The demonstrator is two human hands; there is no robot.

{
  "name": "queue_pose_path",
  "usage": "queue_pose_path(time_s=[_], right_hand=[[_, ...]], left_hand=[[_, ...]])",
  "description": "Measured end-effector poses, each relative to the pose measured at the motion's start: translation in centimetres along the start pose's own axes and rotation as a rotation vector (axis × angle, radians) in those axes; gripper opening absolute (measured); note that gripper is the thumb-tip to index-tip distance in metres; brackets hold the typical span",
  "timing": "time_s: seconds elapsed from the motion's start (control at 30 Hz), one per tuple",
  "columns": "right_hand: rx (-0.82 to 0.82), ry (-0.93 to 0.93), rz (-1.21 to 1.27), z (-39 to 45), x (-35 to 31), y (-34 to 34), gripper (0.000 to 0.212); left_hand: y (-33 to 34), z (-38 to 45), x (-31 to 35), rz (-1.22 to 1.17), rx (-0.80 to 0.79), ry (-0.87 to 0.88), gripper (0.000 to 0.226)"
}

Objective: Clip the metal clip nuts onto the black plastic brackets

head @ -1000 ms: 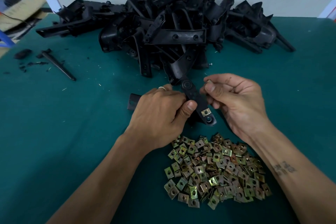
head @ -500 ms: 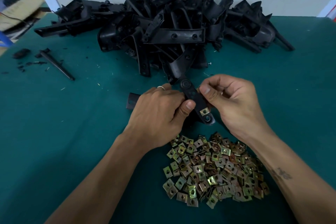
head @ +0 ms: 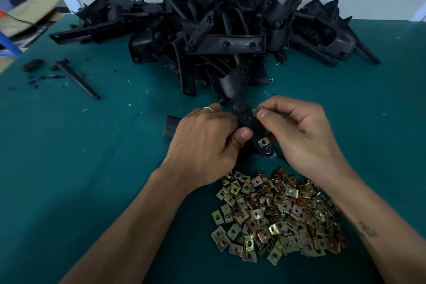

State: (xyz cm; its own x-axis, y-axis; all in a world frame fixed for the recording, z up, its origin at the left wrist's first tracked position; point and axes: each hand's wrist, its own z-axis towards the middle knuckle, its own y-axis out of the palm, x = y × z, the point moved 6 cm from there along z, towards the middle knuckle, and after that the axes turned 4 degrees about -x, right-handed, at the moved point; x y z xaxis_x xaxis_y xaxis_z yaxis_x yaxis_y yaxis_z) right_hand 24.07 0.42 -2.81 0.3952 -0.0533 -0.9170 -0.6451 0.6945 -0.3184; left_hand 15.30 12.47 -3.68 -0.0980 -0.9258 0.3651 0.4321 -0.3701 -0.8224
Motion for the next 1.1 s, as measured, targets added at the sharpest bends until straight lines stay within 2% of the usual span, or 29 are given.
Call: queue_pose_path(time_s=[0.3, 0.47, 0.63, 0.9, 1.1], right_hand=[[-0.016, 0.001, -0.187, 0.0, -1.1, -0.1, 0.027], [-0.008, -0.011, -0.183, -0.1, -1.1, 0.1, 0.028], [-0.031, -0.106, -0.261, -0.3, -1.6, 0.5, 0.029], [0.095, -0.058, -0.119, -0.5, -0.9, 0.3, 0.028], [0.032, -0.042, -0.112, -0.4, -0.6, 0.4, 0.027]], left_hand=[[0.0, 0.0, 0.3, 0.004, 0.02, 0.045, 0.043], [0.2, 0.1, 0.3, 0.011, 0.037, 0.061, 0.043], [0.5, 0.1, -0.1, 0.043, 0.002, 0.031, 0.047], [0.6, 0.1, 0.0, 0.044, -0.014, 0.029, 0.049], [0.6, 0.1, 0.0, 0.046, -0.005, 0.041, 0.049]])
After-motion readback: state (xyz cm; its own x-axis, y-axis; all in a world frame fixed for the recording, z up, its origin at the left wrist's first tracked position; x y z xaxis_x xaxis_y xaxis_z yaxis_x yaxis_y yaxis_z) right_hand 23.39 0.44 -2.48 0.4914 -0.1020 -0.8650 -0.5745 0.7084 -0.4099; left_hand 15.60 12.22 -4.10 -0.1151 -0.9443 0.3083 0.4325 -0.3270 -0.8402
